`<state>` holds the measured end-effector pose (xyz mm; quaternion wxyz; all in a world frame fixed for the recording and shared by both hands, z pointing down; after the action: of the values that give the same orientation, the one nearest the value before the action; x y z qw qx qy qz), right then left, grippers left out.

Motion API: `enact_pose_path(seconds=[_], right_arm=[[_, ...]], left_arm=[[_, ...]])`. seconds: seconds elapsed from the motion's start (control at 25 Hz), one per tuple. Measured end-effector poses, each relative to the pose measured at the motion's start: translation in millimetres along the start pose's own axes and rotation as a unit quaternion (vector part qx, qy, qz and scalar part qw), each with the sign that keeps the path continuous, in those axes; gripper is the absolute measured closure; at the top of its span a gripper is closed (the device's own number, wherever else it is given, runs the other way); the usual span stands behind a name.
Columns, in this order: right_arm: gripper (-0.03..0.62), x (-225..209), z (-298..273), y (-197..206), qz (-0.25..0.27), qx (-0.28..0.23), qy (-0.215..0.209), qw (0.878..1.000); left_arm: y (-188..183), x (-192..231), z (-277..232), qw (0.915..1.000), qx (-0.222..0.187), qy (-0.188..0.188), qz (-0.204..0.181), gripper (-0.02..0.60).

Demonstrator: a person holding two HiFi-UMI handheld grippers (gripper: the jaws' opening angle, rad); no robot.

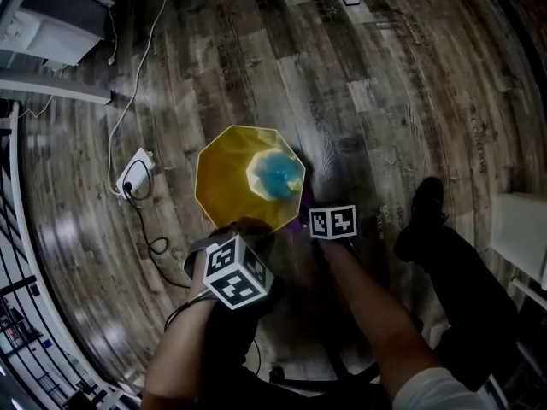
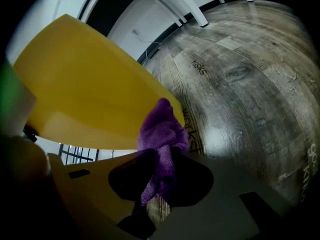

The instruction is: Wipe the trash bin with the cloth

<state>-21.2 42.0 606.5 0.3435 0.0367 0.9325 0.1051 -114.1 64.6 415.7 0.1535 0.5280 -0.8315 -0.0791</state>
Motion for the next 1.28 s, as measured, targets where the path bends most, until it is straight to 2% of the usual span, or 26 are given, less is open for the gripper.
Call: enact_pose_path(seconds=[0.32,0.64,0.8,0.96,1.28], right_arm=[[0.505,-19.2,-15.5,-4.5,0.012,0.007,0.028,1.000],[0.505,-39.0,-41.6,-5.7,0.034,0.019,0.062,0.997],[0.505,-41.0,-44.9,-5.7,0.040,0.020,0.064,0.997],[0.505,-39.8,-28.5,-9.3,0.042,0.011,0.069,0.997],[0.505,-28.7,38.4,-9.7,0.002,-0.033,0.055,0.998]], left_arm=[[-8.4,-1.5,-1.3,0.9993,-0.005,0.002,0.036,0.548],[-14.7,-1.7,-2.8,0.9985,-0.015,-0.002,0.052,0.548],[-16.5,-1.0,-3.2,0.9976,-0.021,0.001,0.066,0.548],[-17.7,-2.0,-6.5,0.9954,-0.032,0.006,0.090,0.548],[-33.8,-2.3,-9.7,0.9931,-0.052,0.007,0.105,0.548]])
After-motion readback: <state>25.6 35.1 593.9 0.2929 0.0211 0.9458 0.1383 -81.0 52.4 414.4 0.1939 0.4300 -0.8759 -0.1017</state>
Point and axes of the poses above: the fingertips, and each gripper's own axes: z backward along the fingers, x to its left, y out of its underside, the point moved 5 cm from there along z, backward along the fingers, and after that the axes turned 1 degree about y, right-handed, at the moved point
